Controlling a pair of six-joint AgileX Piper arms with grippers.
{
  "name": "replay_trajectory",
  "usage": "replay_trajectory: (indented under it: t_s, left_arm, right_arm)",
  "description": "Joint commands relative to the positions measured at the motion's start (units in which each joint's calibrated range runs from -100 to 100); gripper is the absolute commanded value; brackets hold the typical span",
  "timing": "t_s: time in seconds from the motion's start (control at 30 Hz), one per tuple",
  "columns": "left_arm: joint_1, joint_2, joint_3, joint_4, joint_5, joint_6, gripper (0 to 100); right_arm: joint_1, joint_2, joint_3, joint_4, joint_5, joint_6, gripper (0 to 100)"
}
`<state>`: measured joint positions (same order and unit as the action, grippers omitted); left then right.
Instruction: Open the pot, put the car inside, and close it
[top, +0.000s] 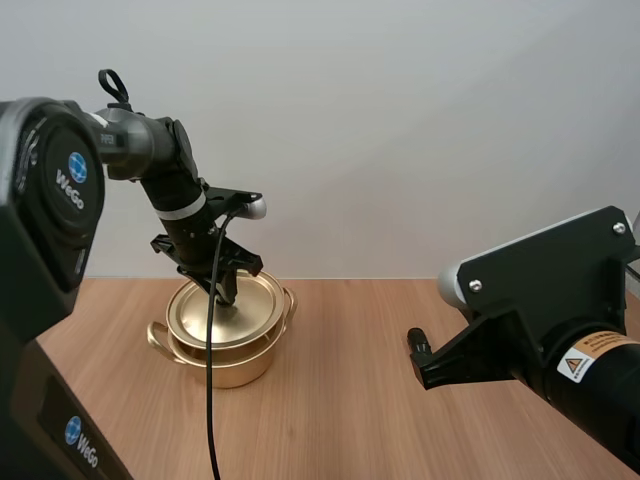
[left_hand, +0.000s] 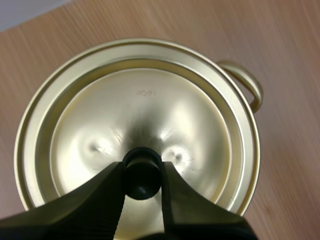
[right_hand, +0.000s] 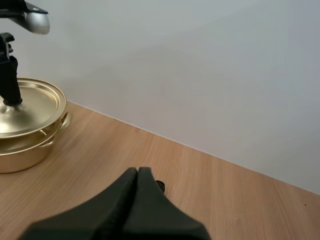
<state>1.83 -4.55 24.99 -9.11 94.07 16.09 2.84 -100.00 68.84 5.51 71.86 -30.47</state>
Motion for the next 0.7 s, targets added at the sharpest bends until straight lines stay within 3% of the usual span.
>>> replay_trajectory:
  t_s: [0.0,0.23,0.67]
  left_arm:
    - [-0.01,-1.8,-2.0,-0.4,0.0,0.1,0]
    - [-0.01,-9.5,-9.5,-4.1,-2.3,0.1,0]
    - [-0.01,-26.0,-18.8,-7.8,-31.2,-0.8,0]
  right_arm:
    - [0.0,0.0,0.0,0.0,0.0,0.0,0]
    - [0.0,0.0,0.0,0.0,0.0,0.0,0]
    - [0.0,0.0,0.0,0.0,0.0,-0.1,0]
